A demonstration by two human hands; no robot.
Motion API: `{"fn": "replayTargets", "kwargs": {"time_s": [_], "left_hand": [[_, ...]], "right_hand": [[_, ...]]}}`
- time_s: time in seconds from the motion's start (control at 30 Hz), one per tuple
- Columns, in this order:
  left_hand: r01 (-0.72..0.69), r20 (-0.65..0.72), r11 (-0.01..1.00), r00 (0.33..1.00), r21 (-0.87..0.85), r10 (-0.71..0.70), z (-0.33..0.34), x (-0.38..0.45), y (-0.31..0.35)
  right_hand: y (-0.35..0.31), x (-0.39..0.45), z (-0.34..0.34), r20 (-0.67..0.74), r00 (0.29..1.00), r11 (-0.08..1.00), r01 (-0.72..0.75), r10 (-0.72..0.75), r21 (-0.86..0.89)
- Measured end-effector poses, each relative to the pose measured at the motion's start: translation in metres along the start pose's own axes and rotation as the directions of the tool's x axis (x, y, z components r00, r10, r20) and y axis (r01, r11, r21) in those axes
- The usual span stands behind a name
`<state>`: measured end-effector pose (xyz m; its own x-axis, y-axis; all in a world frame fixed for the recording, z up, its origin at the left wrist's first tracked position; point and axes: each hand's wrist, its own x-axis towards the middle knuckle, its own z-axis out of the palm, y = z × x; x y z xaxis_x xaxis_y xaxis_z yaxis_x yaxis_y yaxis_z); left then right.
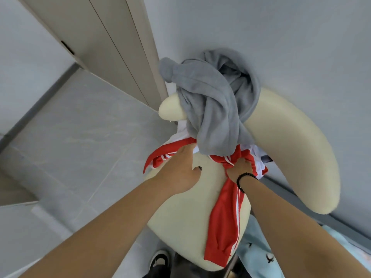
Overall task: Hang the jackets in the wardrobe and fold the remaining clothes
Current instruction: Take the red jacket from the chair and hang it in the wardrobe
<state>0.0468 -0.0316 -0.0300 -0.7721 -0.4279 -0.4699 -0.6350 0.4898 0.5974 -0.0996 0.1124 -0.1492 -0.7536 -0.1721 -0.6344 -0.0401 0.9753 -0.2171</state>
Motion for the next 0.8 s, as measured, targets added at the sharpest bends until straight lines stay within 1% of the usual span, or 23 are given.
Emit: {"fn": "replayTargets", "kwargs": {"time_s": [0.13, 0.3, 0.4, 0.43, 0.53, 0.6, 0.63, 0.7, 0.77, 0.8], "left_hand": [[0.143, 0.021, 0.989, 0.990, -0.043, -0.142, 0.018, 0.009, -0.028], [0.237, 0.033, 0.971, 0.971, 0.025, -0.238, 0.027, 0.009, -0.052], [0.316, 0.061, 0.949, 0.947, -0.019, -0.314, 0.028, 0.006, -0.055], [0.343, 0.066, 0.938, 0.938, -0.046, -0.340, 0.028, 0.005, -0.056], [0.400, 0.066, 0.904, 0.917, -0.152, -0.394, 0.026, -0.004, -0.056], [0.425, 0.075, 0.878, 0.905, -0.220, -0.420, 0.023, -0.013, -0.053], [0.432, 0.080, 0.870, 0.901, -0.240, -0.425, 0.022, -0.018, -0.050], [0.438, 0.093, 0.858, 0.898, -0.270, -0.429, 0.018, -0.027, -0.043], [0.444, 0.106, 0.843, 0.895, -0.304, -0.434, 0.015, -0.036, -0.037], [0.451, 0.115, 0.833, 0.891, -0.320, -0.438, 0.013, -0.040, -0.034]], "right_hand": [[0.011, 0.038, 0.011, -0.015, 0.999, 0.996, 0.042, -0.043, -0.075], [0.014, 0.071, 0.014, 0.181, 0.975, 0.953, 0.172, -0.128, -0.251], [0.018, 0.072, 0.019, 0.188, 0.975, 0.950, 0.169, -0.122, -0.261], [0.019, 0.068, 0.020, 0.190, 0.973, 0.957, 0.175, -0.132, -0.231], [0.018, 0.050, 0.021, 0.200, 0.966, 0.983, 0.178, -0.165, -0.047], [0.013, 0.028, 0.022, 0.271, 0.941, 0.979, 0.191, -0.201, 0.065], [0.010, 0.015, 0.022, 0.280, 0.932, 0.972, 0.204, -0.229, 0.118], [0.007, -0.012, 0.022, 0.280, 0.922, 0.931, 0.171, -0.267, 0.323], [0.001, -0.041, 0.015, 0.248, 0.921, 0.874, 0.160, -0.299, 0.459], [-0.002, -0.056, 0.010, 0.264, 0.910, 0.851, 0.155, -0.321, 0.502]]}}
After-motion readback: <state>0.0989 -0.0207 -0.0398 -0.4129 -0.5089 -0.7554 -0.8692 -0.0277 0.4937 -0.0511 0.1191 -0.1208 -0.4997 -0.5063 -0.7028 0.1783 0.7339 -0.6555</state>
